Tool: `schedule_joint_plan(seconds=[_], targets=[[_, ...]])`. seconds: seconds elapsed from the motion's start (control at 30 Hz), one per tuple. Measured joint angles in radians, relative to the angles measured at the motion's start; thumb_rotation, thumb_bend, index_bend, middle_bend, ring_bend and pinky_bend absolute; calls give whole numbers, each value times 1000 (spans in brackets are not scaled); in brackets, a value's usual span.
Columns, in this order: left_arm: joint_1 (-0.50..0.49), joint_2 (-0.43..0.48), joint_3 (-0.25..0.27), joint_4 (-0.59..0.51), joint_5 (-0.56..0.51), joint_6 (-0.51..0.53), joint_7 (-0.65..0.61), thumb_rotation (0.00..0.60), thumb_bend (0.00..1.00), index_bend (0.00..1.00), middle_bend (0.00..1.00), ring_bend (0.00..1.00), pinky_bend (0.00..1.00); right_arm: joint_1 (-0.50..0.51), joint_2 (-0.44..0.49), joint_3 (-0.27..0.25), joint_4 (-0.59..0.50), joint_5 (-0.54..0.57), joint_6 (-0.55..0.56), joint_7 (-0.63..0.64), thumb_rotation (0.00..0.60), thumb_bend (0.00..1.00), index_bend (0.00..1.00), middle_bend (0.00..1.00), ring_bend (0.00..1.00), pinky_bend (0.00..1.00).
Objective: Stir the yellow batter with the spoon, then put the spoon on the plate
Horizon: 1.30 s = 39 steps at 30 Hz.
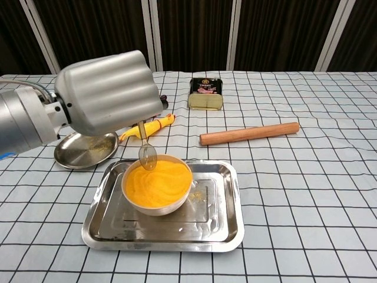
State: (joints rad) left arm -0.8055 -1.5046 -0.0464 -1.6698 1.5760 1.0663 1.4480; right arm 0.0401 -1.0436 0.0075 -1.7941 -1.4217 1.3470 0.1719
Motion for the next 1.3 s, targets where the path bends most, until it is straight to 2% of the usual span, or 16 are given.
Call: schedule_joint_plan(seconds=[0.13,0.33,0.57,0.9,1.1,1.3], targets=[[-26,6,9,-6,54,-35,27,600,625,822,1000,998,972,-1,1,-1,0,1,1,-1,600,317,0,0,0,0],[-43,13,-3,-5,66,-61,34,600,625,822,1000,998,973,-2,1,0,1,1,2,1,600,317,0,0,0,0],[-54,6,9,10,101,-92,41,600,623,822,1000,998,973,-1,2,1,2,1,2,4,600,317,0,0,0,0],[-23,-11,-2,4,64,-72,19,600,621,822,1000,998,973,-1,2,2,4,0,3,6,600,317,0,0,0,0],[47,-55,-35,5,-63,13,-74,600,617,822,1000,997,973,-5,1,2,3,0,10,8,600,317,0,0,0,0],[124,-87,-103,21,-203,136,-196,600,611,820,1000,997,972,-4,1,3,4,1,8,9,600,317,0,0,0,0]])
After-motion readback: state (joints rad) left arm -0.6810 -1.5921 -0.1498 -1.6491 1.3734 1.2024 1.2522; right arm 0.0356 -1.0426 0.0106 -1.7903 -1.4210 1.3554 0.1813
